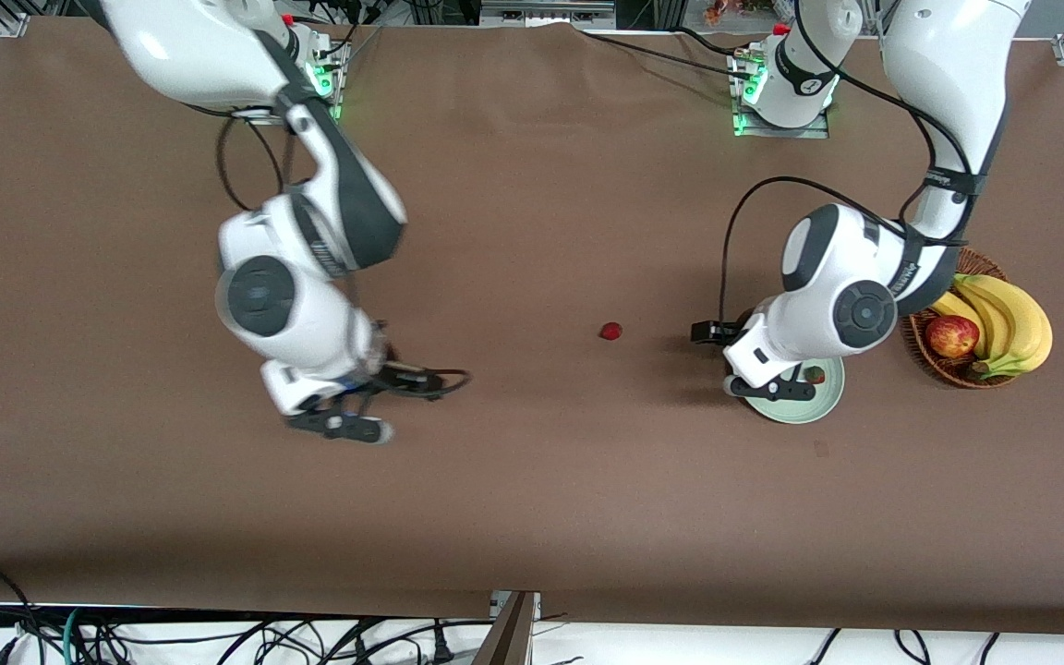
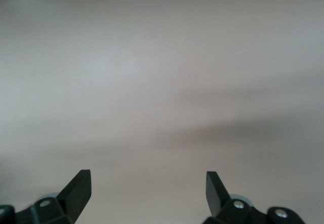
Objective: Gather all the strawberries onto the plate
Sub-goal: 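Release the last strawberry mid-table and retract the right gripper while left approaches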
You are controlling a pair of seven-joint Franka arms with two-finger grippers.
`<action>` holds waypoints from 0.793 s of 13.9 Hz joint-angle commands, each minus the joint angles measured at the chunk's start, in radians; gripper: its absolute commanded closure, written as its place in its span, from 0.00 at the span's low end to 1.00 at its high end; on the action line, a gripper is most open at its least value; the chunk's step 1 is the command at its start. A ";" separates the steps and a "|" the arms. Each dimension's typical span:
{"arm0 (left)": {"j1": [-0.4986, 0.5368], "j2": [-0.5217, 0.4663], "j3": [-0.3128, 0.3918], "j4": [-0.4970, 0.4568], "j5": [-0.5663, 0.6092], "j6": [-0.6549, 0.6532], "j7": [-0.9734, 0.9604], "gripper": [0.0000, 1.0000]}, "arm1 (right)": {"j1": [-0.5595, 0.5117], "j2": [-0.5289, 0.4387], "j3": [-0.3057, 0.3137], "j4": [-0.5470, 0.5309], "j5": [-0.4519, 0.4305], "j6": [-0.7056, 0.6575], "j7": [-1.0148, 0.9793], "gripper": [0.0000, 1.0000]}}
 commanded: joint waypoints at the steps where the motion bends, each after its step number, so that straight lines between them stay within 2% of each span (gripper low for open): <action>1: -0.091 0.031 0.005 0.002 -0.002 0.107 -0.195 0.00 | -0.112 -0.156 0.001 -0.133 -0.022 -0.102 -0.196 0.00; 3: -0.178 0.072 0.011 0.001 0.004 0.198 -0.381 0.00 | -0.149 -0.213 -0.039 -0.133 -0.069 -0.190 -0.369 0.00; 6: -0.244 0.124 0.010 0.001 0.125 0.255 -0.583 0.00 | -0.209 -0.314 -0.091 -0.175 -0.074 -0.236 -0.538 0.00; 9: -0.258 0.146 0.010 0.001 0.193 0.272 -0.648 0.00 | -0.256 -0.481 -0.094 -0.322 -0.075 -0.226 -0.537 0.00; 11: -0.272 0.154 0.010 0.001 0.193 0.272 -0.648 0.00 | -0.258 -0.544 -0.094 -0.389 -0.077 -0.224 -0.543 0.00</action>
